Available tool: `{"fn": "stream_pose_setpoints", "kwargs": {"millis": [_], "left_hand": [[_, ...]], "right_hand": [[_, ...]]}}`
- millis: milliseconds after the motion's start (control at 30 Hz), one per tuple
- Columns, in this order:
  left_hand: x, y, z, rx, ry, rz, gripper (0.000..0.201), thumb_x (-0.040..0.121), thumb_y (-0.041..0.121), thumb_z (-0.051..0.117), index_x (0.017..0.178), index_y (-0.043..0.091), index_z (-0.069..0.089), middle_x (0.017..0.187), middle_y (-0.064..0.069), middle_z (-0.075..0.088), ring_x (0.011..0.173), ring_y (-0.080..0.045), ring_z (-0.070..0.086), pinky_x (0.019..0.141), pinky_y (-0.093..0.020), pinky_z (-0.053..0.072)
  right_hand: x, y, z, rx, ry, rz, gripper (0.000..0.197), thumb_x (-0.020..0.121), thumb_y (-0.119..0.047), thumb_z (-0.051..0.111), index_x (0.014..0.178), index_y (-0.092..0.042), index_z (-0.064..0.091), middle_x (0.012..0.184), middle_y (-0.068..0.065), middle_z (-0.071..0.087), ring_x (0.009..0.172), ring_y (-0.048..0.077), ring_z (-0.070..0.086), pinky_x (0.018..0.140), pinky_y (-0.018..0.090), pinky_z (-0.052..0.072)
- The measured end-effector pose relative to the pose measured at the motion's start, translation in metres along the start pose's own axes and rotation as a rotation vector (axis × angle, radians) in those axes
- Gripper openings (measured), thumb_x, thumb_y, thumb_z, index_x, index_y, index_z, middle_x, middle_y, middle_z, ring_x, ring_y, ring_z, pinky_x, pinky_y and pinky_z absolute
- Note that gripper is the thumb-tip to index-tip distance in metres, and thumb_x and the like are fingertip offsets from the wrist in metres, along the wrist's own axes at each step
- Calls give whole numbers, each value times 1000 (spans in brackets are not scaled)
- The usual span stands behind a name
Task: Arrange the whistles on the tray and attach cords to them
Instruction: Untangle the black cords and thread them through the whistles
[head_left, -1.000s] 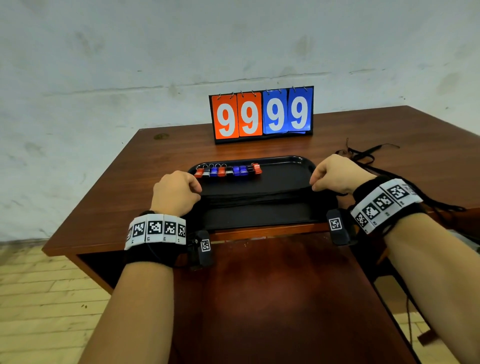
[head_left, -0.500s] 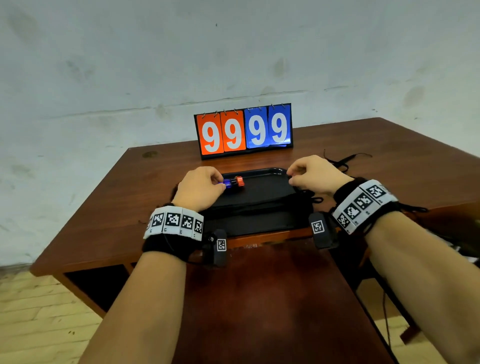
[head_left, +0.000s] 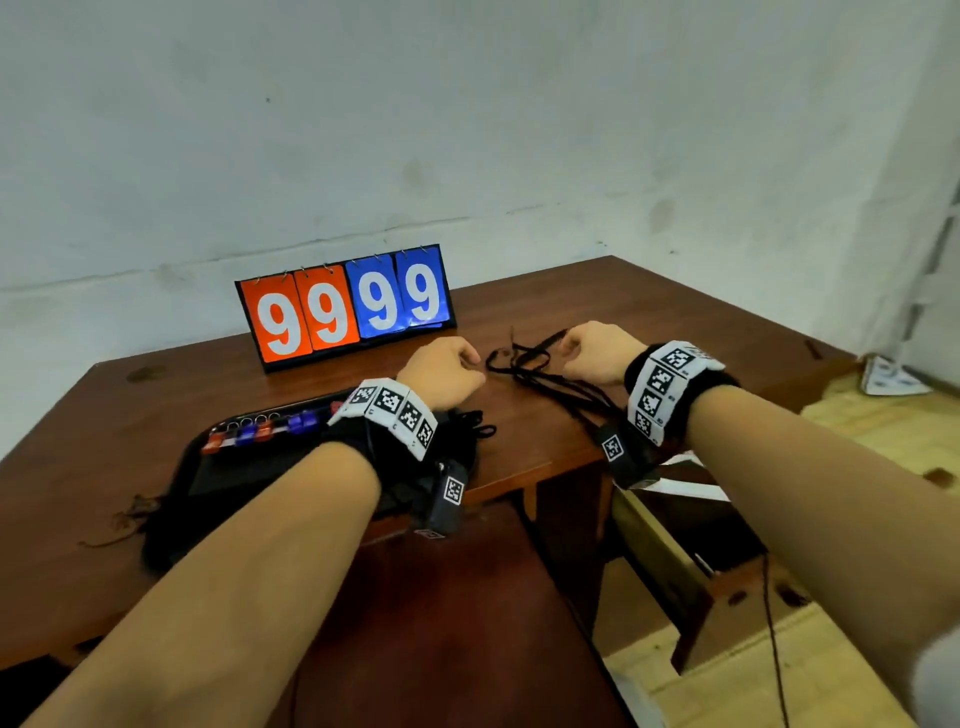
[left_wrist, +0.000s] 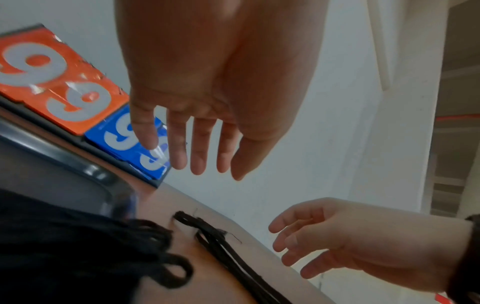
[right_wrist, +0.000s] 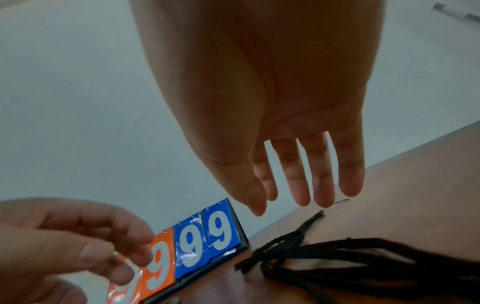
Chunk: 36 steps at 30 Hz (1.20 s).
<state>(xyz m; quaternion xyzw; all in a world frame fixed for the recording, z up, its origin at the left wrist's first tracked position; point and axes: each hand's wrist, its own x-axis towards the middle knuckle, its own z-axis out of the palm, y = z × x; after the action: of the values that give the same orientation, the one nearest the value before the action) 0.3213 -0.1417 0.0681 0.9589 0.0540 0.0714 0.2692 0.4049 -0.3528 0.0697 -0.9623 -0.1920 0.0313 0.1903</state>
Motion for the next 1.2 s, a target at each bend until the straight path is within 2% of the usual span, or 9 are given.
{"fn": "stream_pose_setpoints", "kwargs": {"millis": [133, 233, 467, 567, 767, 867, 967, 1100, 1200], "left_hand": [[27, 21, 18, 80, -56, 33, 27, 83, 29, 66, 110, 25, 65, 112, 4, 64, 103, -17, 61, 95, -34, 50], [44, 30, 27, 142, -84, 58, 26, 85, 26, 66, 110, 22, 65, 114, 1, 63, 105, -19, 60, 95, -32, 49], [68, 37, 45, 83, -77, -9, 17, 84, 23, 67, 101, 24, 67, 112, 1, 66, 103, -19, 62, 93, -32, 50], [70, 37, 50, 73, -61, -15, 18, 84, 22, 66, 102, 23, 67, 111, 1, 67, 103, -18, 62, 92, -32, 50], [72, 32, 45, 85, -68, -3, 13, 84, 20, 64, 95, 27, 64, 108, 2, 66, 100, -18, 62, 89, -30, 51], [71, 29, 40, 75, -50, 5, 13, 86, 18, 62, 95, 26, 64, 106, 2, 66, 99, -18, 63, 90, -32, 52], [71, 27, 35, 45, -24, 2, 16, 86, 15, 60, 95, 28, 63, 106, 2, 67, 98, -18, 63, 88, -31, 53], [69, 28, 30, -60, 34, -9, 24, 86, 15, 60, 108, 24, 62, 107, 3, 65, 97, -17, 62, 88, -31, 52], [66, 29, 25, -125, 88, 8, 36, 88, 16, 59, 124, 18, 57, 109, 3, 58, 100, -15, 59, 89, -29, 49]], "right_hand": [[16, 24, 4, -80, -119, 42, 29, 85, -23, 67, 112, -12, 68, 114, 5, 68, 103, 26, 63, 88, 34, 53], [29, 35, 9, -96, -150, 58, 30, 83, -25, 71, 109, -10, 67, 109, 7, 69, 98, 27, 64, 80, 32, 53], [61, 36, 23, -167, -235, 72, 36, 82, -32, 74, 106, -5, 68, 104, 10, 71, 95, 27, 67, 85, 36, 55], [69, 35, 28, -198, -253, 86, 35, 83, -31, 73, 105, -5, 68, 103, 11, 70, 88, 25, 64, 78, 33, 52], [74, 35, 35, -202, -260, 86, 26, 88, -20, 64, 107, -4, 69, 109, 12, 70, 96, 28, 66, 83, 35, 54], [72, 30, 26, -104, -185, 66, 16, 91, -13, 57, 97, -2, 66, 100, 13, 67, 88, 29, 63, 77, 34, 52], [69, 25, 13, 159, -3, 4, 11, 89, -12, 58, 79, -10, 60, 84, 8, 67, 73, 20, 59, 67, 28, 47], [59, 3, -4, 803, 124, -82, 10, 95, -3, 52, 86, -7, 51, 74, 16, 69, 65, 25, 65, 67, 36, 55], [52, -14, -19, 934, 202, -141, 5, 95, -1, 50, 94, -5, 49, 71, 14, 64, 62, 25, 62, 65, 33, 57]]}}
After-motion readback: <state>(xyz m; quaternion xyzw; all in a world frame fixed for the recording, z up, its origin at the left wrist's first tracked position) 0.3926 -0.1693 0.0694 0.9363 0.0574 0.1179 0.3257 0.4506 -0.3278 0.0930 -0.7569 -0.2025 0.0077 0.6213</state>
